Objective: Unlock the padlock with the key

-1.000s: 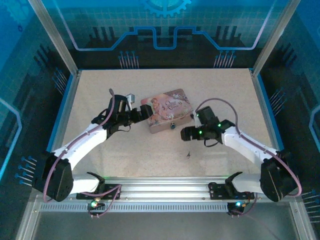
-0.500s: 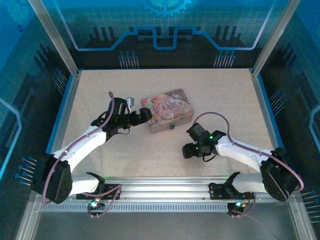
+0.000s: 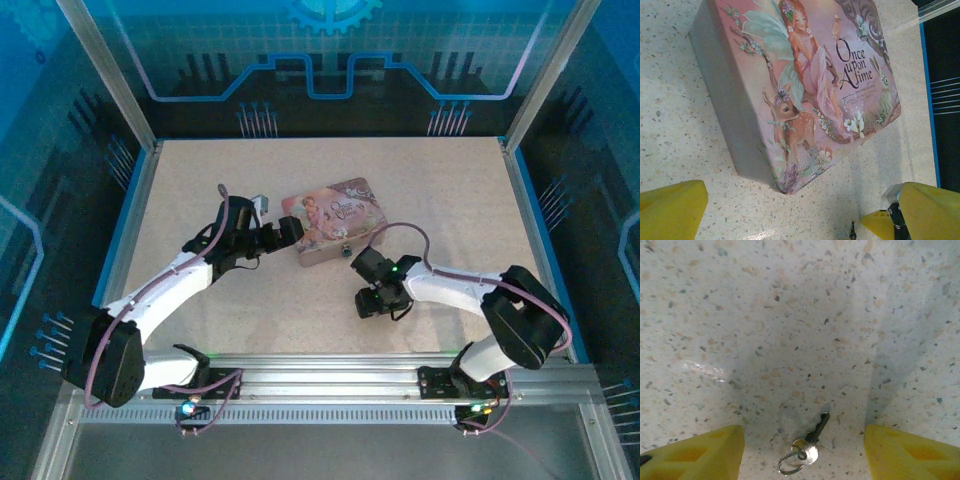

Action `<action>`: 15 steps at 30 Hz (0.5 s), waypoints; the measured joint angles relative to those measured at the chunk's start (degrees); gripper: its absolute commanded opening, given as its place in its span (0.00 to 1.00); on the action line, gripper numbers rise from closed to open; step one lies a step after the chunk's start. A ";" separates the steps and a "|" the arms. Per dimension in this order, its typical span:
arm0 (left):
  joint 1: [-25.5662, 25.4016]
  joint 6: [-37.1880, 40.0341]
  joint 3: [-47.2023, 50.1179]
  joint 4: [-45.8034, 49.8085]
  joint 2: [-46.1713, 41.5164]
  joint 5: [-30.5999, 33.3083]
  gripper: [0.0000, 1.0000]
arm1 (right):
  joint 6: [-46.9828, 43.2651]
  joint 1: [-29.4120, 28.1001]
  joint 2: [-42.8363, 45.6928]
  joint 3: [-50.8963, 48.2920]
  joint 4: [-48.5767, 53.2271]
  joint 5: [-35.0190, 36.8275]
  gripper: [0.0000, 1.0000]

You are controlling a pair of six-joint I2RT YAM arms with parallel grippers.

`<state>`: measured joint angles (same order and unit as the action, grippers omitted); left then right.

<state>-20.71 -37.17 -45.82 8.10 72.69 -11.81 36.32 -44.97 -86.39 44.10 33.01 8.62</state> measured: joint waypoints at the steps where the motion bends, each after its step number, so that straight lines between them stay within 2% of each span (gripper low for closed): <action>1: 0.00 0.00 0.00 0.02 0.00 -0.02 0.99 | 0.02 0.00 -0.28 0.02 0.07 0.22 0.60; 15: 0.00 0.00 0.04 0.02 0.00 0.00 0.99 | 1.31 0.00 2.32 -2.14 2.32 1.51 0.51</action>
<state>-20.71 -37.17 -45.78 8.12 72.69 -11.81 37.63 -44.97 -84.07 41.95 35.33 10.13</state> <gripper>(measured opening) 0.989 0.517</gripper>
